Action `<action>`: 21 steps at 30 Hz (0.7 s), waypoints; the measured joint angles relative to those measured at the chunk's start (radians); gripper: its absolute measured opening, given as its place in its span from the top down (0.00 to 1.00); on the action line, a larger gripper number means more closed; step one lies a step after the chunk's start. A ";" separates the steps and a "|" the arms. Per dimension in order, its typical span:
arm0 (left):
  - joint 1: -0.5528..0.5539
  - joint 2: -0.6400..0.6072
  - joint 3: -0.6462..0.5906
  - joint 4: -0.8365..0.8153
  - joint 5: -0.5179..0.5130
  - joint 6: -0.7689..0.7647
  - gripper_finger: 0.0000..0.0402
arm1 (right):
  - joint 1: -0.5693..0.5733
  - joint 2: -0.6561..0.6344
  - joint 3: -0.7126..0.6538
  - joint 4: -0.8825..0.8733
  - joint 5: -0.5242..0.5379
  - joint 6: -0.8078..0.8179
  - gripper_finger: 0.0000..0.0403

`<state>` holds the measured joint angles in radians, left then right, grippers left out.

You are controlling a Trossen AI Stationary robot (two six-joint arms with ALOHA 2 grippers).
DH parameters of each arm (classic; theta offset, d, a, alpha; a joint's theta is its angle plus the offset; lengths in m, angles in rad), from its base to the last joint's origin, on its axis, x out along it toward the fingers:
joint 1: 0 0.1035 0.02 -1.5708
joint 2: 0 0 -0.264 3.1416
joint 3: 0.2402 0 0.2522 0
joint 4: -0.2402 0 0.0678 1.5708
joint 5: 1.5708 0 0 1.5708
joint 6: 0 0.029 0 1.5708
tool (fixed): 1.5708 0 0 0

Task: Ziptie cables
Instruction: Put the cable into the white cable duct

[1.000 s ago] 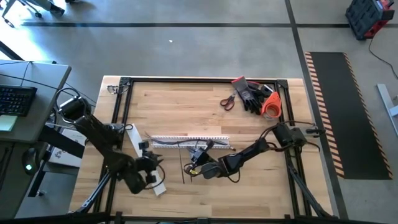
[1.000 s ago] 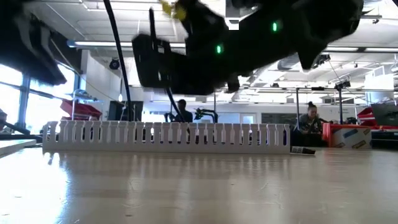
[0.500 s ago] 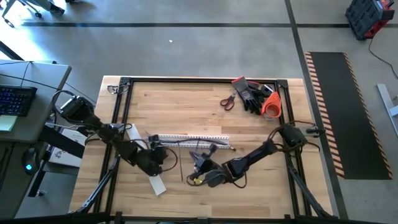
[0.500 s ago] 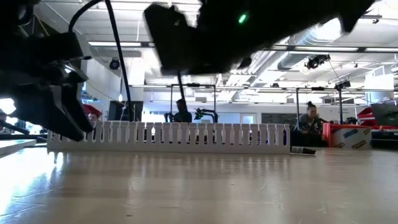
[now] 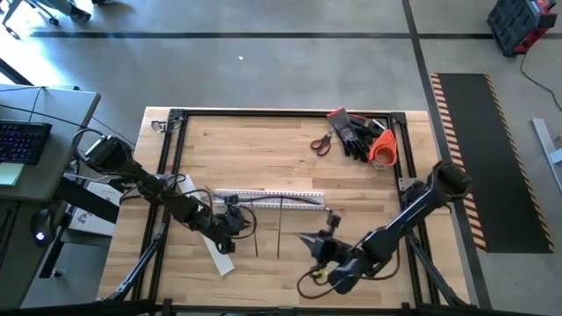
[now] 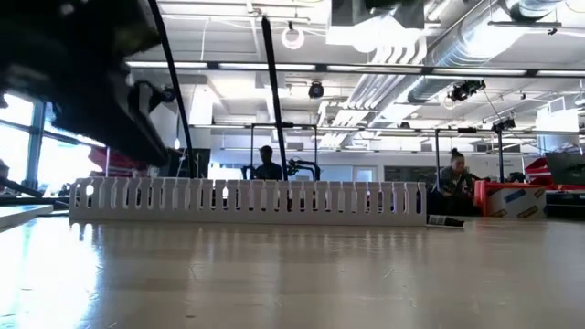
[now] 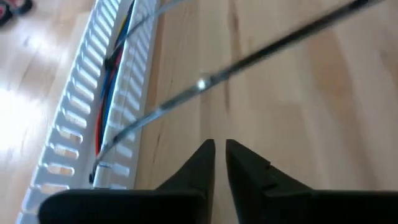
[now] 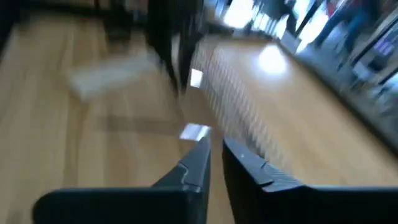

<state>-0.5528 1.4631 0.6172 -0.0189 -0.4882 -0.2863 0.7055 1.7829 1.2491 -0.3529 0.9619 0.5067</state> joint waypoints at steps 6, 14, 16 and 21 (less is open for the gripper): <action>-0.039 -0.015 0.128 -0.227 -0.015 -0.061 0.86 | -0.023 0.079 -0.055 0.012 -0.080 -0.096 0.73; -0.124 -0.016 0.138 -0.259 -0.086 -0.094 0.82 | -0.124 0.276 -0.061 0.511 0.021 -0.545 0.60; -0.154 -0.016 0.153 -0.260 -0.122 -0.116 0.82 | -0.154 0.301 -0.061 0.604 -0.019 -0.590 0.61; -0.219 -0.017 0.194 -0.313 -0.199 -0.158 0.82 | -0.216 0.305 -0.058 0.734 -0.135 -0.635 0.71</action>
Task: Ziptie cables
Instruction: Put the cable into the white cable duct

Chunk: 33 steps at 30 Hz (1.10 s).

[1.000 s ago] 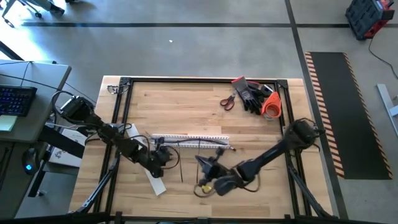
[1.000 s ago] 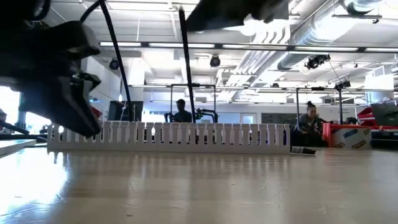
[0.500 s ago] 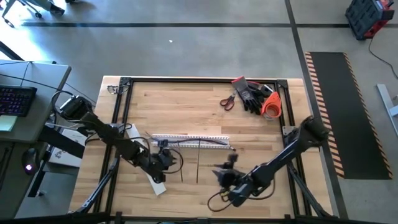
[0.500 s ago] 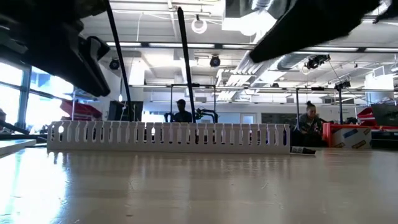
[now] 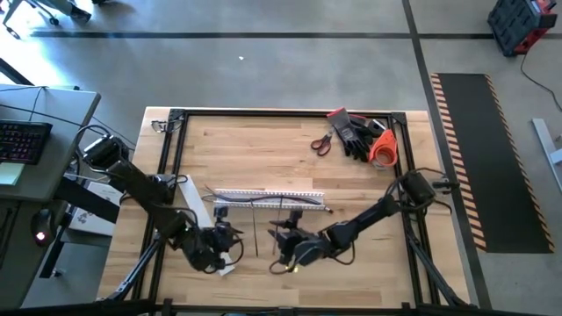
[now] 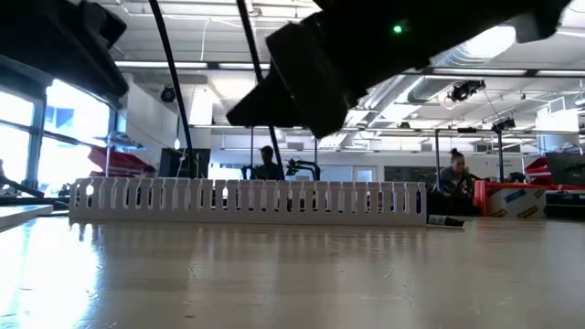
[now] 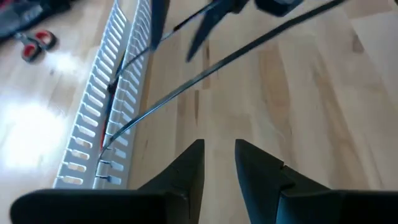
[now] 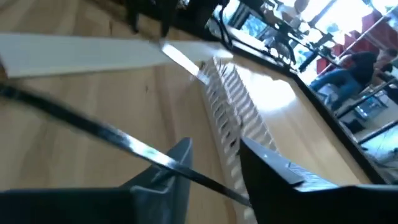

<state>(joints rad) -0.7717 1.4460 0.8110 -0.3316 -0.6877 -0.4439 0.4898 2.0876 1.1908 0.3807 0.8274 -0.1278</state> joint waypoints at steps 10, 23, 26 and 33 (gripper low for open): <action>-0.005 0.002 -0.052 0.012 -0.169 0.042 0.79 | -0.032 0.000 0.000 0.136 -0.106 -0.116 0.98; 0.089 0.007 -0.160 0.697 -0.059 0.578 0.66 | -0.076 0.000 0.001 0.147 -0.178 -0.091 1.00; 0.119 0.007 -0.160 0.719 -0.047 0.583 0.66 | -0.082 0.000 0.001 0.147 -0.185 -0.090 1.00; 0.164 0.007 -0.161 0.745 0.015 0.594 0.71 | -0.082 0.000 0.001 0.146 -0.185 -0.090 1.00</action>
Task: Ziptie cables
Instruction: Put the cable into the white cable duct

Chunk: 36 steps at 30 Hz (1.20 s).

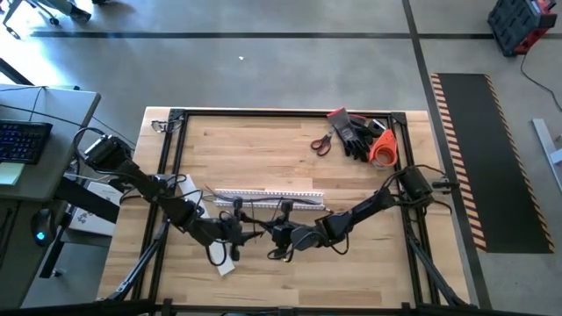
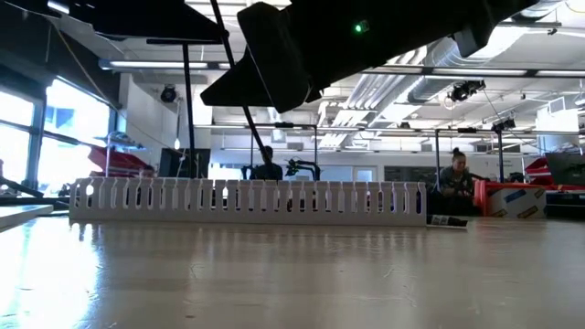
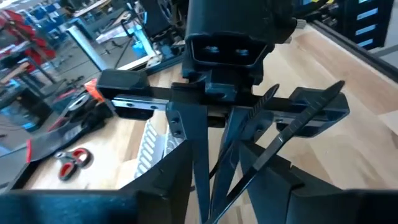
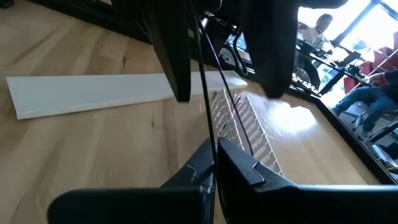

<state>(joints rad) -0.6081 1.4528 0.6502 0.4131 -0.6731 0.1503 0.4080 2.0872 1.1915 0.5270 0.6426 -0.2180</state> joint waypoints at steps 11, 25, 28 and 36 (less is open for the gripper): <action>0.013 0.013 0.000 0.070 0.112 0.022 0.92 | -0.003 0.000 0.000 -0.006 0.000 0.000 1.00; -0.042 0.068 0.001 0.124 -0.114 0.062 1.00 | -0.002 0.000 0.000 -0.067 0.000 0.042 1.00; -0.058 0.060 0.001 0.110 -0.152 0.065 1.00 | -0.003 0.000 0.000 -0.067 0.000 0.021 0.99; -0.069 0.060 0.001 -0.103 -0.234 -0.120 1.00 | 0.006 -0.043 0.000 -0.218 0.074 0.096 0.76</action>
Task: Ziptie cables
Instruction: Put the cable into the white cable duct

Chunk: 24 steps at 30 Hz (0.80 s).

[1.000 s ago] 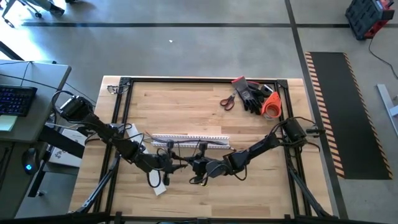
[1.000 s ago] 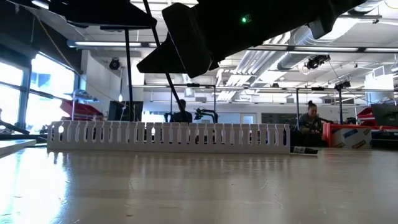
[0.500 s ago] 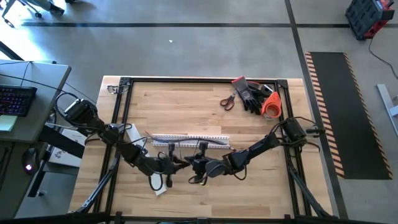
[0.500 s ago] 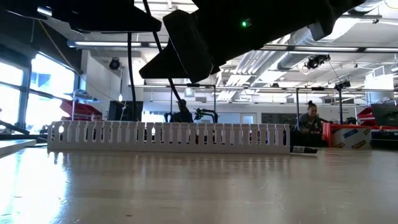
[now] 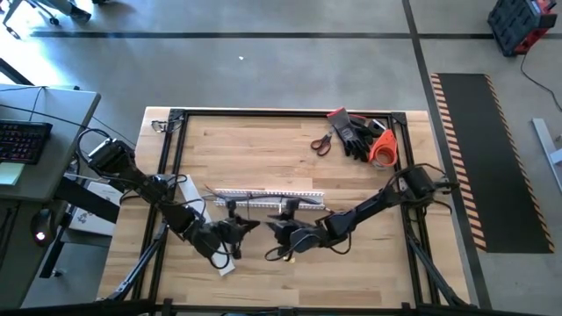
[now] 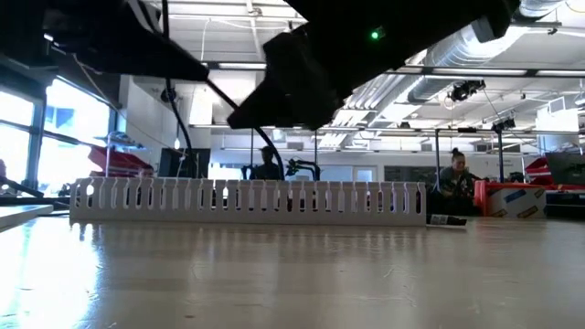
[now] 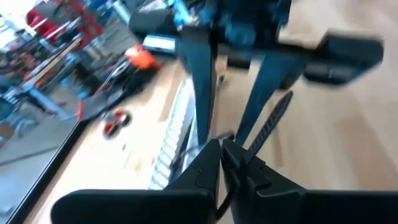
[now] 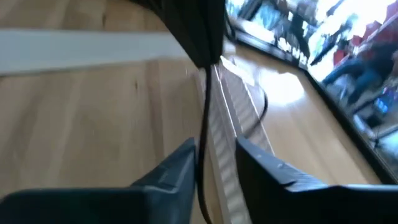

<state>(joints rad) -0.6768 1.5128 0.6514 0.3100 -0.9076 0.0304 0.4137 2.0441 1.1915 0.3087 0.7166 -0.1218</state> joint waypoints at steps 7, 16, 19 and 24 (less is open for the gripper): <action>-0.007 0.000 0.000 -0.170 -0.095 -0.173 1.00 | -0.010 -0.081 0.000 -0.325 -0.018 0.197 0.58; -0.007 0.000 0.000 -0.392 -0.180 -0.427 1.00 | -0.030 -0.083 0.000 -0.456 -0.038 0.297 0.65; -0.007 0.000 0.000 -0.477 -0.180 -0.516 1.00 | -0.034 -0.083 0.000 -0.484 -0.038 0.301 0.68; -0.007 0.000 0.000 -0.591 -0.180 -0.626 1.00 | -0.056 -0.083 0.000 -0.571 -0.037 0.364 0.69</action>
<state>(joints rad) -0.6838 1.5127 0.6510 -0.2809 -1.0875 -0.5956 0.3573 1.9610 1.1915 -0.2622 0.6800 0.2425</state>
